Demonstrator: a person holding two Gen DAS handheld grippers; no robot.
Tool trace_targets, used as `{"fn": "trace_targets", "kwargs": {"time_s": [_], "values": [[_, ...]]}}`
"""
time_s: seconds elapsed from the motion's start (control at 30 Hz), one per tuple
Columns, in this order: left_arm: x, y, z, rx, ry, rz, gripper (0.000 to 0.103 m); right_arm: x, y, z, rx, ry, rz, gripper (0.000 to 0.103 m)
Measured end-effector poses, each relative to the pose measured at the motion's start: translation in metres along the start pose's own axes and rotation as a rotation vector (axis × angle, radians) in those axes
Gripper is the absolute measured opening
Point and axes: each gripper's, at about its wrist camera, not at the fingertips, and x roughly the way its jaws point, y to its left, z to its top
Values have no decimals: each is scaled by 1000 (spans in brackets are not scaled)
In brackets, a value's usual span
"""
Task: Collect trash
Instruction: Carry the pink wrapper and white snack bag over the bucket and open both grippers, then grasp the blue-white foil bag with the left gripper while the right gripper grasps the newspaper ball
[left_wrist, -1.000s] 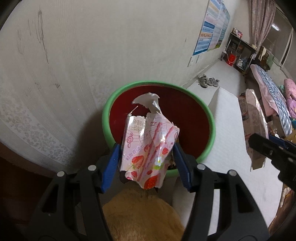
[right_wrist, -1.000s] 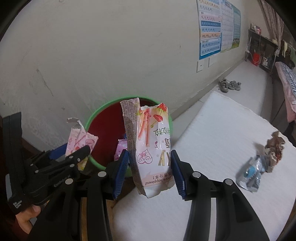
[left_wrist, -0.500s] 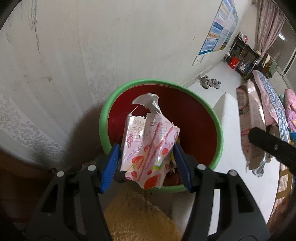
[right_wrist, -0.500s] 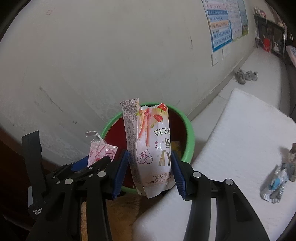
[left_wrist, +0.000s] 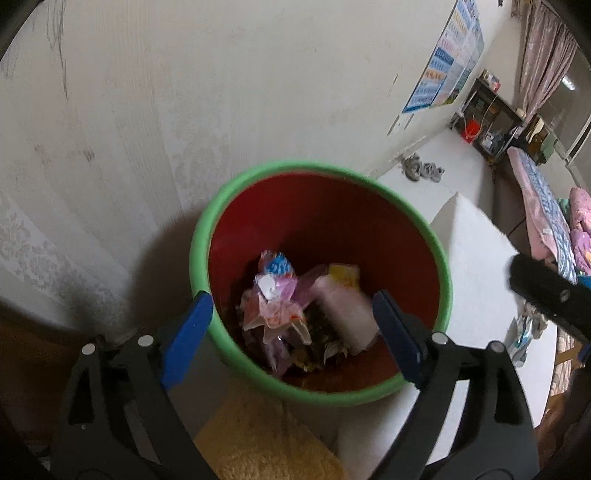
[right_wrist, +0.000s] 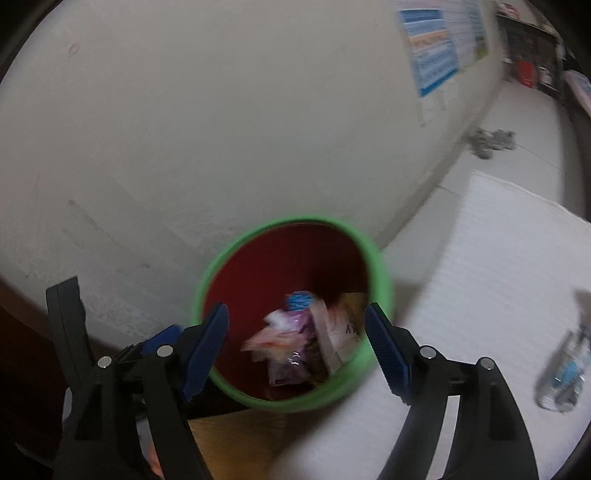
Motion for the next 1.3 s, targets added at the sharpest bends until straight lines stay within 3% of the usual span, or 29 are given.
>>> {"fn": "trace_targets", "kwargs": {"time_s": [0.03, 0.23, 0.3, 0.37, 0.5, 0.63, 0.67, 0.8, 0.93, 1.0, 1.1, 1.3], "values": [[1, -1, -2, -1, 11, -5, 86, -9, -13, -4, 18, -23, -39, 77], [-7, -12, -19, 26, 9, 14, 86, -76, -126, -21, 166, -165, -466, 77], [-8, -22, -20, 64, -5, 36, 86, -96, -166, -23, 249, -183, -559, 79], [-10, -36, -26, 107, -15, 52, 86, -102, -205, -24, 324, -142, -627, 84], [-10, -67, -44, 176, 3, 36, 86, -82, -259, -31, 430, -33, -555, 81], [-13, -106, -70, 286, 30, 7, 86, -80, -279, -44, 482, -40, -411, 36], [-14, -116, -75, 303, 40, -10, 86, -82, -276, -47, 476, -49, -385, 32], [-11, -162, -88, 382, 69, -74, 86, -120, -254, -63, 417, -120, -374, 31], [-1, -216, -97, 507, 76, -118, 87, -167, -235, -110, 414, -188, -362, 32], [6, -245, -98, 552, 78, -152, 87, -186, -231, -135, 456, -210, -311, 34], [23, -279, -100, 574, 113, -193, 87, -201, -223, -169, 497, -202, -280, 34], [49, -331, -109, 634, 150, -152, 87, -215, -211, -207, 487, -163, -307, 35]]}}
